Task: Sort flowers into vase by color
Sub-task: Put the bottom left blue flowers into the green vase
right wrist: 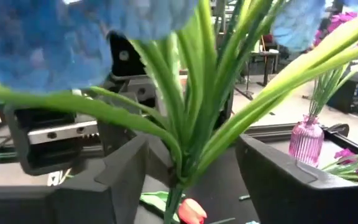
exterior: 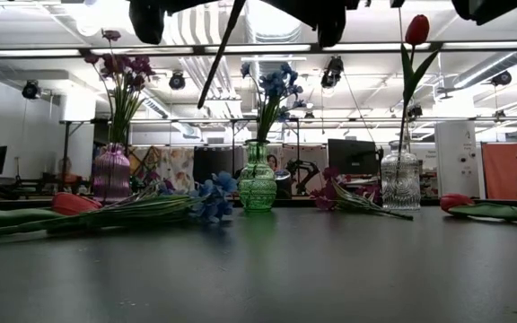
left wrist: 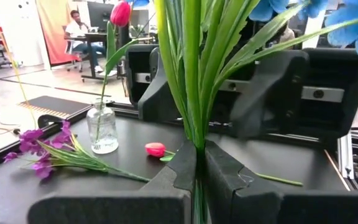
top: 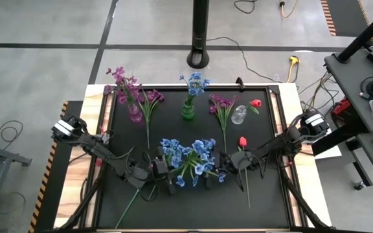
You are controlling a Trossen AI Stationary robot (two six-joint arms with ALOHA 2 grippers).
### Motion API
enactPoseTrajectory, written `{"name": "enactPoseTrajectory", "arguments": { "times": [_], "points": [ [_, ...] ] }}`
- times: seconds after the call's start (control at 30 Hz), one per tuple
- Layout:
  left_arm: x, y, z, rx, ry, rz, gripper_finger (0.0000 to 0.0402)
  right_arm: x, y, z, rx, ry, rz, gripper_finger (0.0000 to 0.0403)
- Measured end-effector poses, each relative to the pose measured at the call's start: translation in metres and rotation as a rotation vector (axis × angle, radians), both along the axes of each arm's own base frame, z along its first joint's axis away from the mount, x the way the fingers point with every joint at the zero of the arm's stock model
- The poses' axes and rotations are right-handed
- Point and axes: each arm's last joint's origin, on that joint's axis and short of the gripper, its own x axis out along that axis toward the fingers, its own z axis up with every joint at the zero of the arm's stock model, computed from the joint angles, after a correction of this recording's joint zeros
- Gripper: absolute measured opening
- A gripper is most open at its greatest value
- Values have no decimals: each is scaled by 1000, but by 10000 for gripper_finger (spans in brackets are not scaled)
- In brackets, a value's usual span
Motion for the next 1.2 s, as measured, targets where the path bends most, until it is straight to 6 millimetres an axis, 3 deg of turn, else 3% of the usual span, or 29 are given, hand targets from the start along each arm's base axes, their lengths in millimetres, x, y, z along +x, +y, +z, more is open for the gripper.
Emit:
{"name": "enactPoseTrajectory", "arguments": {
  "times": [0.47,0.7,0.93,1.07,1.2],
  "points": [
    [3,5,1,-4,-7,19,1,8,-10,0,45,0,68,95],
    [3,6,2,-41,-27,28,45,7,-11,2,39,-5,69,20],
    [-1,8,9,-38,-20,32,133,3,-14,10,27,28,62,20],
    [-11,12,16,-30,45,37,169,-6,-27,29,-1,131,-37,19],
    [-26,22,23,-52,135,53,177,-17,-47,55,-44,195,-159,19]
  ]
}}
